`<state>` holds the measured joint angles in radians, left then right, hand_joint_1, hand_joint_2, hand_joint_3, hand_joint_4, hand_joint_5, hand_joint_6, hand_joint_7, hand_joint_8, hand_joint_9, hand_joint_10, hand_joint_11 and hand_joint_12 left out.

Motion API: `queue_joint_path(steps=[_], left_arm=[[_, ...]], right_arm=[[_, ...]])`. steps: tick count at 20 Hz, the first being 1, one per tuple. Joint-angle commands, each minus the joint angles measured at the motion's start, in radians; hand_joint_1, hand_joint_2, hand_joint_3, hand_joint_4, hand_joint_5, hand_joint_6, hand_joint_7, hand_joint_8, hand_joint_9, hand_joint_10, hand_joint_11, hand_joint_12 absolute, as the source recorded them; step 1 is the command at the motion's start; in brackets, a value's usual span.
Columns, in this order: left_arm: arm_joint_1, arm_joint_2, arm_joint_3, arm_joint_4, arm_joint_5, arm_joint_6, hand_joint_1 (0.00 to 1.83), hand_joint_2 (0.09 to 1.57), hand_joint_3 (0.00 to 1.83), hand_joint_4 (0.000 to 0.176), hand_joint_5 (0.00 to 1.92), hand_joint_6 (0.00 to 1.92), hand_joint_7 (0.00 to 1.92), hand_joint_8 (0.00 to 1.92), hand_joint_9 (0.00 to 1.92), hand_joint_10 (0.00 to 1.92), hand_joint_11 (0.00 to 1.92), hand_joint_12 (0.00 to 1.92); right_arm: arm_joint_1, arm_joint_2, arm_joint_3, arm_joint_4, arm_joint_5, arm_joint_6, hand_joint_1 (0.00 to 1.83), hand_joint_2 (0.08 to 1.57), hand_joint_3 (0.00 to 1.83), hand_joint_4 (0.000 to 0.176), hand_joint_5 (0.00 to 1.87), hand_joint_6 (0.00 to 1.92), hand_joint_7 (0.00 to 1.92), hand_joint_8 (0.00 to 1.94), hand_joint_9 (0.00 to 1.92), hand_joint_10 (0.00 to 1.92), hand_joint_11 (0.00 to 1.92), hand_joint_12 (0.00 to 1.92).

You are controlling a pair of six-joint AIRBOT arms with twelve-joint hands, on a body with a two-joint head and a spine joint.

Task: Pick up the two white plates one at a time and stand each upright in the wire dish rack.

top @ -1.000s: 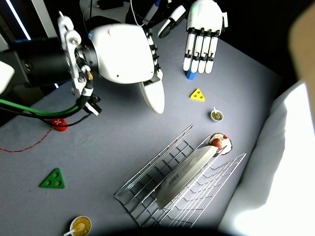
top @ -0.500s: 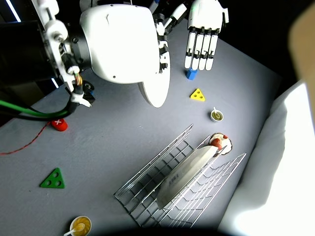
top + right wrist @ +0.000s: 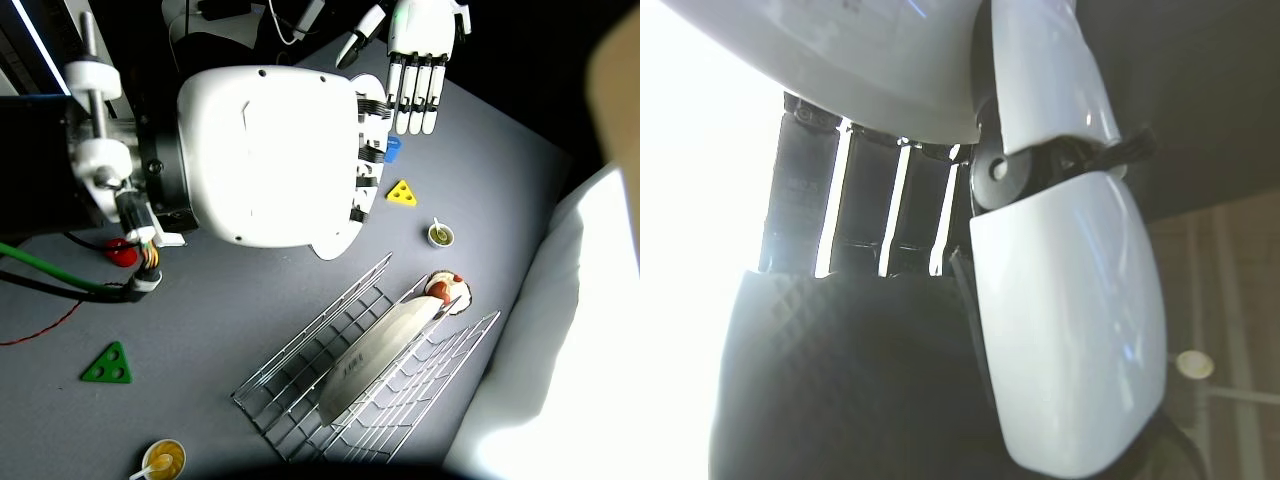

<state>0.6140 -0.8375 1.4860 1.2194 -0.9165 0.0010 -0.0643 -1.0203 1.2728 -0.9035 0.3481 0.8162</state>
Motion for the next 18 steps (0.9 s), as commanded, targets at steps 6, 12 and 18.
queue_joint_path(steps=[6,12,18], left_arm=[[0.016,0.023,-0.027,-0.085,-0.059,-0.001,0.00,0.99,0.00,0.000,0.08,0.01,0.10,0.01,0.10,0.01,0.11,0.01],[0.004,0.028,-0.021,-0.085,-0.106,-0.001,0.00,0.98,0.00,0.000,0.08,0.00,0.12,0.00,0.12,0.01,0.13,0.01],[-0.007,0.030,-0.043,-0.093,-0.146,-0.001,0.00,0.98,0.00,0.000,0.07,0.01,0.11,0.01,0.10,0.01,0.09,0.01]], right_arm=[[0.034,-0.008,0.059,-0.016,0.081,0.132,1.49,1.08,0.00,0.000,0.87,1.07,1.06,0.61,1.04,0.86,0.98,1.39],[0.047,-0.023,0.131,-0.038,0.086,0.206,1.49,1.07,0.00,0.000,0.91,1.03,1.07,0.58,1.05,0.84,0.99,1.38],[0.047,-0.023,0.166,-0.067,0.090,0.262,1.49,1.08,0.00,0.000,0.91,1.04,1.03,0.64,1.02,0.87,0.97,1.40]])
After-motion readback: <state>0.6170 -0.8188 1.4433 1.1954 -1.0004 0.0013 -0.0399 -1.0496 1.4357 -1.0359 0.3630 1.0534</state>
